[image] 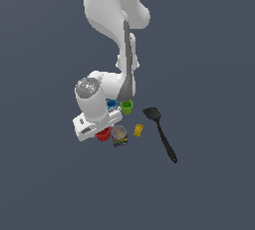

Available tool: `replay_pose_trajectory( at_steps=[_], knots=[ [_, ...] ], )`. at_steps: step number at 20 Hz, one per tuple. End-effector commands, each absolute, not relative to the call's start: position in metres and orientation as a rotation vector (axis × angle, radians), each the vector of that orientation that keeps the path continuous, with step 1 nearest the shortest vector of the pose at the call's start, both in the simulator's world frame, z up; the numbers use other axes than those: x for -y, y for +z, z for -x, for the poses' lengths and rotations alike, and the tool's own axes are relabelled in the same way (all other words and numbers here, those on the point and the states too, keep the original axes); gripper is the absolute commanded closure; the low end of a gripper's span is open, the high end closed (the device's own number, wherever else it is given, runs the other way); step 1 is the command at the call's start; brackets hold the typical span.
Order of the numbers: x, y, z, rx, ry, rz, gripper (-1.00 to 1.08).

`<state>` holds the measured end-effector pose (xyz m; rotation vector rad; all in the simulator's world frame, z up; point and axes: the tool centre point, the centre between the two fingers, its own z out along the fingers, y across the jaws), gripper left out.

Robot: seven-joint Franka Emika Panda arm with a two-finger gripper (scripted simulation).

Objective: Pick up a designated object from a clutter of objects.

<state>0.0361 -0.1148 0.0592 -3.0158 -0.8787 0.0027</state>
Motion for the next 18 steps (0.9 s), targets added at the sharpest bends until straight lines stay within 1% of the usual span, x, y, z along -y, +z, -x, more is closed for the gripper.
replay_pose_trajectory(
  at_steps=[1,7,18],
  knots=[
    [0.104,0.069,-0.035,0.881,-0.001,3.016,1.08],
    [0.064,0.103,-0.029,0.881,-0.001,3.017,1.08],
    [-0.042,0.196,-0.013,0.882,0.001,3.019,1.08]
  ],
)
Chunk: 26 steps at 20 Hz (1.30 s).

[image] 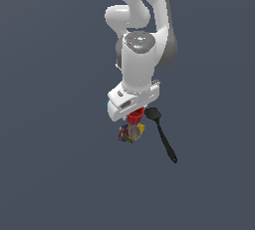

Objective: Pick up a designated object from a clutter of objects.

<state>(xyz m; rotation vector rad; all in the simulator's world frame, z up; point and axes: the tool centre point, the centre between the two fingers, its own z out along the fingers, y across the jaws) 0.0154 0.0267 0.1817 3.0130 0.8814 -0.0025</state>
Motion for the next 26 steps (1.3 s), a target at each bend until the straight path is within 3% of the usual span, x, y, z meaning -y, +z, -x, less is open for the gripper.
replay_pose_trajectory(
  at_steps=[1,15,26],
  knots=[
    [-0.051,0.204,-0.012,-0.880,-0.001,-3.012,1.08],
    [-0.184,0.320,0.004,-0.881,-0.001,-3.013,1.08],
    [-0.234,0.363,0.005,-0.881,0.000,-3.015,1.08]
  ],
)
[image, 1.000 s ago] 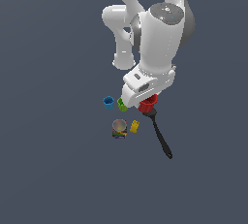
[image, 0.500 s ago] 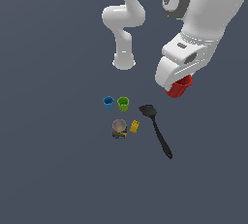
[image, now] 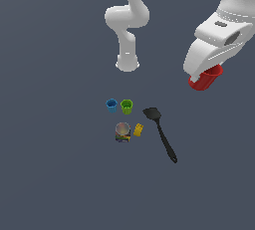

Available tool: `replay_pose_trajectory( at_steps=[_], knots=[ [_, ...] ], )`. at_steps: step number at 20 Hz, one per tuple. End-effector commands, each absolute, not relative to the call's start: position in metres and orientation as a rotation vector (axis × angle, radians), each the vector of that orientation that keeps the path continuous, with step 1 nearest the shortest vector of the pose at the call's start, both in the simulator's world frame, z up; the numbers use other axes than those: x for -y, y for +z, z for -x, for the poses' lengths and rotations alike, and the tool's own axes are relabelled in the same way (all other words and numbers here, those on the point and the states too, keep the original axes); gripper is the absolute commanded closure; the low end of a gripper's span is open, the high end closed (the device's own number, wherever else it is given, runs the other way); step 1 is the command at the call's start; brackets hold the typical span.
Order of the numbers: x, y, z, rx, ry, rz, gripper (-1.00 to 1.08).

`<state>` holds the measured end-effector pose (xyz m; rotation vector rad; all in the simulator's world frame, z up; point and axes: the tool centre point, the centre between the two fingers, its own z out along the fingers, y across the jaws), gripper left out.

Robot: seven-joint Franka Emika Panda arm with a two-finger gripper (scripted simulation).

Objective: Pick up a designated object from a clutter of objects.

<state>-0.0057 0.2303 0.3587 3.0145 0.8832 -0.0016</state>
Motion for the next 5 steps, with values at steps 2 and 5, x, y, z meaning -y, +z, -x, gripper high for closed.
replay_pose_trajectory(
  at_steps=[2,5],
  knots=[
    [-0.2363,0.3650,0.0050,-0.881,0.000,-3.016,1.08],
    [-0.2374,0.3659,0.0046,-0.881,0.000,-3.016,1.08]
  ],
)
